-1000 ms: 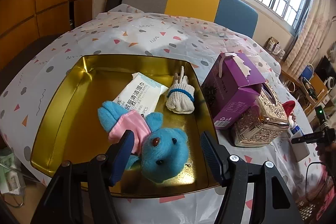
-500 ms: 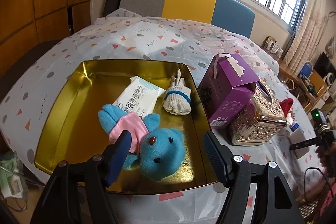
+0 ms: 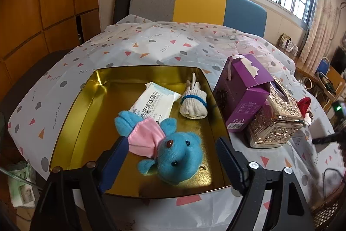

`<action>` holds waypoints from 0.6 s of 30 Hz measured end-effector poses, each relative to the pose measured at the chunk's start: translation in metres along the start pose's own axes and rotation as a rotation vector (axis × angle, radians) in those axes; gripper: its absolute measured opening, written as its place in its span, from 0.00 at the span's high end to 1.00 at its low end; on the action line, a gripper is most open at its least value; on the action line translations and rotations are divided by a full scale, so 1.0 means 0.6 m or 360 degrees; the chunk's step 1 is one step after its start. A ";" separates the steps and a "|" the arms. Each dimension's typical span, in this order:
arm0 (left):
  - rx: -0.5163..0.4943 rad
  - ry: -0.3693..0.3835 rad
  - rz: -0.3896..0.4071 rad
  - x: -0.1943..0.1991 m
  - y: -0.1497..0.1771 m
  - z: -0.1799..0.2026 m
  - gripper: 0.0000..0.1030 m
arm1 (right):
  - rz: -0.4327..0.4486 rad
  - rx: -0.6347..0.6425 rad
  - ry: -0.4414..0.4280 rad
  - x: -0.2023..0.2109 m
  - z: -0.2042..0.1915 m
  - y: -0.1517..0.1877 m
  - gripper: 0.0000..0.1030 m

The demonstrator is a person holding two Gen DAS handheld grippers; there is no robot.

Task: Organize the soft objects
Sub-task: 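Open the left tool to release the bear while the right tool lifts the foam roll, then carry the white foam roll with the right tool into the gold tray and release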

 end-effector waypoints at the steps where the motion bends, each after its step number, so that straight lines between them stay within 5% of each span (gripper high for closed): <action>1: 0.0005 -0.0003 0.0003 0.001 0.001 -0.002 0.16 | 0.0029 -0.0023 0.0004 0.008 0.000 -0.005 0.84; 10: 0.0020 -0.0006 -0.0006 0.004 0.006 -0.013 0.16 | 0.0402 -0.0028 -0.0043 0.121 -0.064 -0.116 0.84; 18: 0.0052 -0.0035 -0.0004 0.010 0.007 -0.032 0.16 | 0.0688 0.0160 -0.0303 0.160 -0.227 -0.236 0.84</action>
Point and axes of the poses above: each gripper's, at about its wrist camera, not at the fingertips, and x roughly against the way its jaws point, z to its right, y to its underside, the point moved 2 cm from there along -x, roughly the way its jaws point, and after that the axes turned 15 degrees about z, right-handed, at the moved point
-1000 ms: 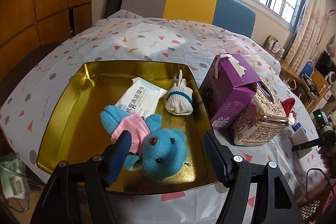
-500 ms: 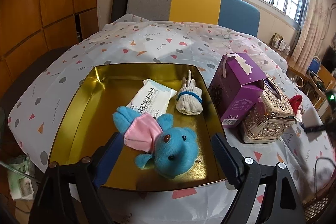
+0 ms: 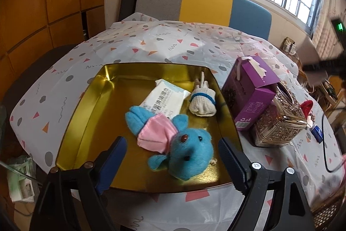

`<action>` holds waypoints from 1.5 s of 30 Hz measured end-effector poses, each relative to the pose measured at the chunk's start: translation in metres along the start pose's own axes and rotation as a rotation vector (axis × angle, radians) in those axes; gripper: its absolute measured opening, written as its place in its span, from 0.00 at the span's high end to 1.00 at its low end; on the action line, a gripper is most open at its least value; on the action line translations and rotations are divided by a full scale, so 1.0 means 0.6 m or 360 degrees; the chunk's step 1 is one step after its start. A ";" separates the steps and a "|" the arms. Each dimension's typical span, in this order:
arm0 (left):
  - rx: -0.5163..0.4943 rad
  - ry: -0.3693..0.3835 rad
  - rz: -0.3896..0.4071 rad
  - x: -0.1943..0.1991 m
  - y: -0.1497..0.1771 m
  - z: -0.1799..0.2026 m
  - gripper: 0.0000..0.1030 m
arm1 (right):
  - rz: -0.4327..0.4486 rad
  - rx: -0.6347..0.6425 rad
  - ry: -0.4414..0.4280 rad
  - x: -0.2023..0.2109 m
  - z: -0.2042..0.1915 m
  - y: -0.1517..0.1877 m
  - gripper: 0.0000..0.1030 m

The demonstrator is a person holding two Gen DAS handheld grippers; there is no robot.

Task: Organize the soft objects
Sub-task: 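Carry the white foam roll with the right tool into the gold tray and release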

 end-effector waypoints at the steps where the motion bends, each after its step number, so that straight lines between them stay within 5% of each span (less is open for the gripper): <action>1: 0.0009 -0.0009 -0.0001 0.000 0.000 -0.005 0.15 | 0.0024 0.0023 -0.0051 -0.004 -0.023 -0.013 0.84; 10: 0.0082 -0.0100 0.0006 0.005 0.004 -0.054 0.15 | 0.0038 0.0235 -0.0523 -0.044 -0.287 -0.050 0.84; 16: 0.0146 -0.0159 -0.0006 0.001 0.009 -0.086 0.15 | -0.0218 0.0260 -0.0865 -0.116 -0.431 0.019 0.84; 19: 0.0174 -0.0183 -0.0019 -0.004 0.012 -0.098 0.15 | -0.0287 0.0258 -0.0931 -0.135 -0.458 0.039 0.83; 24: 0.0185 -0.0193 -0.0019 -0.004 0.014 -0.105 0.15 | -0.0346 0.0281 -0.0867 -0.156 -0.485 0.066 0.60; 29: 0.0179 -0.0196 -0.0004 -0.001 0.011 -0.103 0.15 | -0.0277 0.0306 -0.0749 -0.147 -0.471 0.063 0.52; 45: 0.0100 -0.0179 0.0025 0.012 -0.001 -0.074 0.11 | 0.0083 0.0420 -0.0528 -0.055 -0.412 0.059 0.48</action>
Point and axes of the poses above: each gripper's, at about its wrist camera, not at the fingertips, and x roughly against the way its jaws point, z to its right, y to its underside, the point moved 2 cm from there along -x, roughly the way its jaws point, and after that the axes turned 15 degrees about z, right-handed, at the moved point
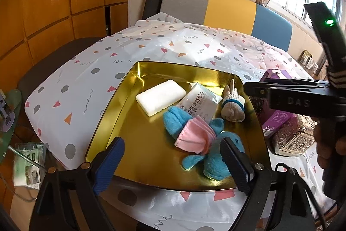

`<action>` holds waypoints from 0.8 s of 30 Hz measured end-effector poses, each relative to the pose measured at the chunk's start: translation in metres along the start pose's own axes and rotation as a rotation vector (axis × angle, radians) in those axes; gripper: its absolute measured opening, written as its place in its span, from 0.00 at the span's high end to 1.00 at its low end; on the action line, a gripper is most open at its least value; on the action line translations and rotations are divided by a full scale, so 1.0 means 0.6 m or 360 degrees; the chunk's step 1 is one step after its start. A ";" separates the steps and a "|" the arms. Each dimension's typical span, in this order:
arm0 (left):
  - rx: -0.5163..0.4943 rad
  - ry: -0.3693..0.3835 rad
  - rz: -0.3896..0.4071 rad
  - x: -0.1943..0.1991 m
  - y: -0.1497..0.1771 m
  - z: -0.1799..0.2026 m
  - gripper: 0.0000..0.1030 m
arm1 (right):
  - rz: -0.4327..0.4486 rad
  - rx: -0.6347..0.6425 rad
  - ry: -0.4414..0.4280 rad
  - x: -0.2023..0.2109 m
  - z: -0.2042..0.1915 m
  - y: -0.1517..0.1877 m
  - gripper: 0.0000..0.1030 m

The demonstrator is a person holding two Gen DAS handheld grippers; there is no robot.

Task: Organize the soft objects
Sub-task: 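Carry the white foam roll with the right tool into the gold tray and release, then reach the left tool to the beige rolled bandage and close on it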

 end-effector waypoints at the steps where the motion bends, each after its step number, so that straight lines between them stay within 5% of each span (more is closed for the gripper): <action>1: -0.0006 -0.0003 -0.0001 0.000 -0.001 0.002 0.11 | 0.0022 -0.0002 0.0013 0.008 0.003 0.001 0.48; 16: -0.0106 0.0000 -0.0030 -0.005 0.003 0.031 0.11 | 0.0368 -0.0124 0.0216 0.141 0.104 0.005 0.48; 24: -0.0160 0.0025 -0.0019 0.001 0.004 0.052 0.11 | 0.0471 -0.0261 0.0434 0.205 0.202 0.027 0.48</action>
Point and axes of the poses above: each gripper's, at about its wrist camera, not at the fingertips, and x roughly against the way its jaws point, z to its right, y to its underside, the point moved 2 cm from there along -x, roughly the way its jaws point, and after that the axes turned 15 degrees about z, right-handed, at the moved point
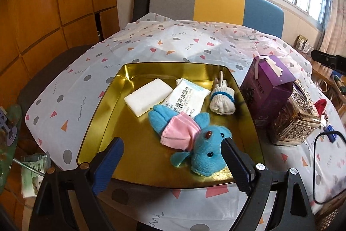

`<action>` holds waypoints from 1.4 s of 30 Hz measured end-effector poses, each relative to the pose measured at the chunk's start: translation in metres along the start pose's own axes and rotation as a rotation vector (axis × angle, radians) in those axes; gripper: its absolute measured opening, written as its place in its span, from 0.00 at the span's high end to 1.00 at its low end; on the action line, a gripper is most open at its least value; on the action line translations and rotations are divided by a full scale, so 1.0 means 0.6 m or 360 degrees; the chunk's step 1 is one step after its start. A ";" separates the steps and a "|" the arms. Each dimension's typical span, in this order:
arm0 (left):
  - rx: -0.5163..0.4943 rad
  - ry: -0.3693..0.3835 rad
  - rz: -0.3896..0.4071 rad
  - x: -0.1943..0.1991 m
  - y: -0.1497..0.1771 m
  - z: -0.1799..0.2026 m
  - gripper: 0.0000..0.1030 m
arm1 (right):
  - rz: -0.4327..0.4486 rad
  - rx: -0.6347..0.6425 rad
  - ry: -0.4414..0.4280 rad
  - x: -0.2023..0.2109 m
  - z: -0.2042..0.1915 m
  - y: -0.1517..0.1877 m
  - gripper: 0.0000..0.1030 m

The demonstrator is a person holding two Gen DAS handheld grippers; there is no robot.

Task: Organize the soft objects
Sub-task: 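Reach the left tool to the beige rolled bandage and close on it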

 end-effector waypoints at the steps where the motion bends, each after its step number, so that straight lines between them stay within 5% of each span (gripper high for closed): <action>1: -0.0003 0.0000 0.0002 0.001 0.000 0.003 0.11 | 0.0004 -0.0018 0.0019 0.003 0.012 0.001 0.48; 15: -0.0129 0.0064 0.0007 0.003 -0.008 0.053 0.11 | -0.0066 -0.0234 0.0390 0.027 0.221 0.040 0.48; 25: -0.0233 0.0215 0.0079 0.019 -0.038 0.105 0.12 | -0.0207 -0.0478 0.0745 0.027 0.402 0.134 0.48; 34: -0.0404 0.0542 0.0143 0.022 -0.117 0.224 0.32 | -0.0319 -0.0936 0.0973 0.059 0.509 0.207 0.48; 42: -0.0622 0.0864 0.0090 0.000 -0.188 0.403 0.35 | -0.0273 -0.1052 0.0934 0.076 0.518 0.209 0.48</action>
Point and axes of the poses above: each gripper's, at about its wrist camera, not at the fingertips, and x roughly against the way its jaws point, z to its right, y to its underside, the point moved 2 cm from there along -x, roughly the way its jaws point, and after that the axes turned 15 degrees about z, right-handed, at the moved point
